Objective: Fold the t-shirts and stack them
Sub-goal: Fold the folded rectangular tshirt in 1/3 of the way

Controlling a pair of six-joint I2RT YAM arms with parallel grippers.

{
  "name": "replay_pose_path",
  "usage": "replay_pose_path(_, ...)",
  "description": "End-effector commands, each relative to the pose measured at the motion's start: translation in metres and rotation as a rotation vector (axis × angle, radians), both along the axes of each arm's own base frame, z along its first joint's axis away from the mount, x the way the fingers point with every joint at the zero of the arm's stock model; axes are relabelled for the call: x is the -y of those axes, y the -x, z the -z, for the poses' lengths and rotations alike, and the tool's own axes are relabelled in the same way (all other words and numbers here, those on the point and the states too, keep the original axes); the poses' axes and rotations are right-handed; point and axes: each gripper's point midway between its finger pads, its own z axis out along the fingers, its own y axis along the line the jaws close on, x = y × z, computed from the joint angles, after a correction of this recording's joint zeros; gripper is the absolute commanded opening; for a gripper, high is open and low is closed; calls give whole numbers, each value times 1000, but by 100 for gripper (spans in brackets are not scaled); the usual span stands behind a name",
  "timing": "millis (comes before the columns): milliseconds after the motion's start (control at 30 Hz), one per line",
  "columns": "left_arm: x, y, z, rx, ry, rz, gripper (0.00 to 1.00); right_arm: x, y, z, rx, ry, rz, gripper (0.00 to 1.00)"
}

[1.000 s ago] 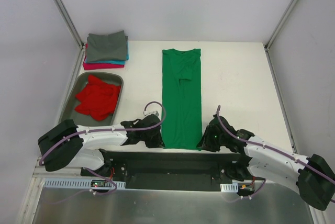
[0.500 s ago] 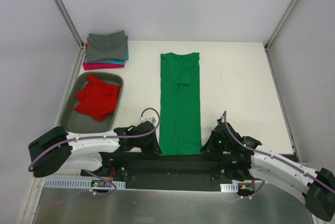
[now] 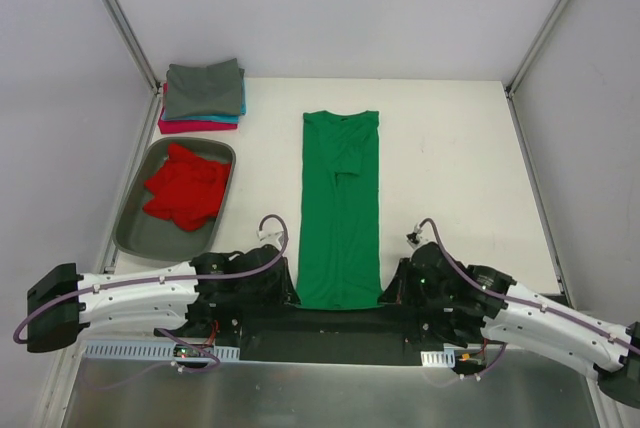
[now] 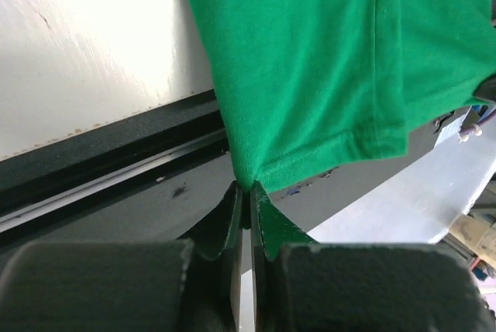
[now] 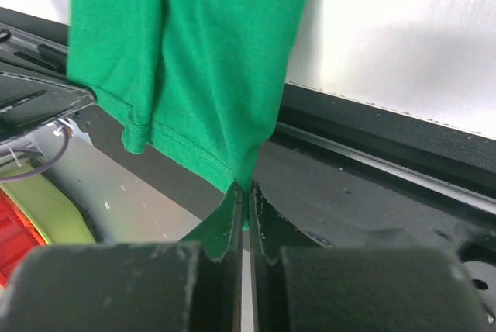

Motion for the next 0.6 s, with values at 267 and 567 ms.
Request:
replay_pose_path(267,5,-88,-63,312,-71,-116,0,7,-84,-69,337,208,126,1)
replay_pose_path(567,19,-151,-89,399,-156,-94,0,3,-155,-95,458,242,234,1)
